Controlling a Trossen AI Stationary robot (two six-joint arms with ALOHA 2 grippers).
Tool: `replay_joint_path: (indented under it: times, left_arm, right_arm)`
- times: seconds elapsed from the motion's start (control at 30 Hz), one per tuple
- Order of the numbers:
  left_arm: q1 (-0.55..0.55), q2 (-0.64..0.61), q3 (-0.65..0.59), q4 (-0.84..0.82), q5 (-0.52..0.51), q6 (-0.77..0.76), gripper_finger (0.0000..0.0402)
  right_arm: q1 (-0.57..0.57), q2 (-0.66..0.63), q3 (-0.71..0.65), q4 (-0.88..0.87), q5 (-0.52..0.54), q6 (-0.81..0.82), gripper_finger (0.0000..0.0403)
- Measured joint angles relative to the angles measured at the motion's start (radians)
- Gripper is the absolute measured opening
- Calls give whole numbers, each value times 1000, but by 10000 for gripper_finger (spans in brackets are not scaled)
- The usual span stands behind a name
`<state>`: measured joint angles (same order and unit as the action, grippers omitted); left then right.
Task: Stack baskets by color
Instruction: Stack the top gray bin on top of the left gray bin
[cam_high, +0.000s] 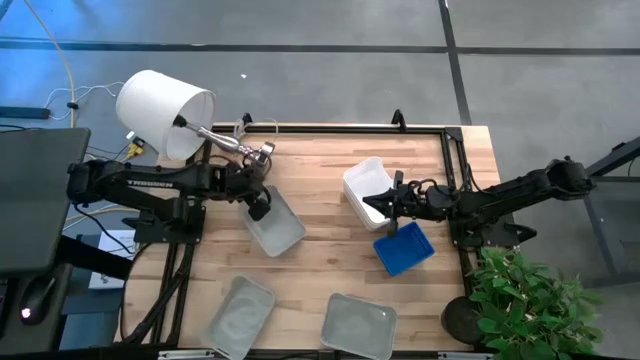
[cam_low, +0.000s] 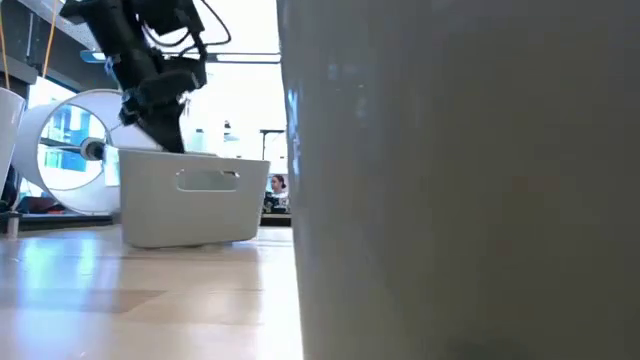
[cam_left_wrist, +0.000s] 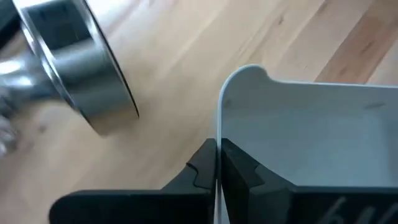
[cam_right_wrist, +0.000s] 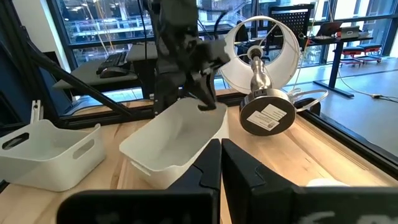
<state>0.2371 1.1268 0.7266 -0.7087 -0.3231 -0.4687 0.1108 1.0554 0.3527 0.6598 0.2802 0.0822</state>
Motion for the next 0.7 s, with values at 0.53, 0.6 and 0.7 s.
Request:
replay_joint_path:
  times: [0.53, 0.6, 0.7]
  left_arm:
    - [11, -102, 485, -220, -25, 263, 0]
    - [-7, -102, 506, -225, -6, 285, 0]
    - [-51, -101, 528, -254, 87, 289, 0]
  right_arm:
    - [0, 0, 0, -10, 0, 8, 0]
    - [0, 0, 0, -10, 0, 8, 0]
    - [0, 0, 0, -12, 0, 8, 0]
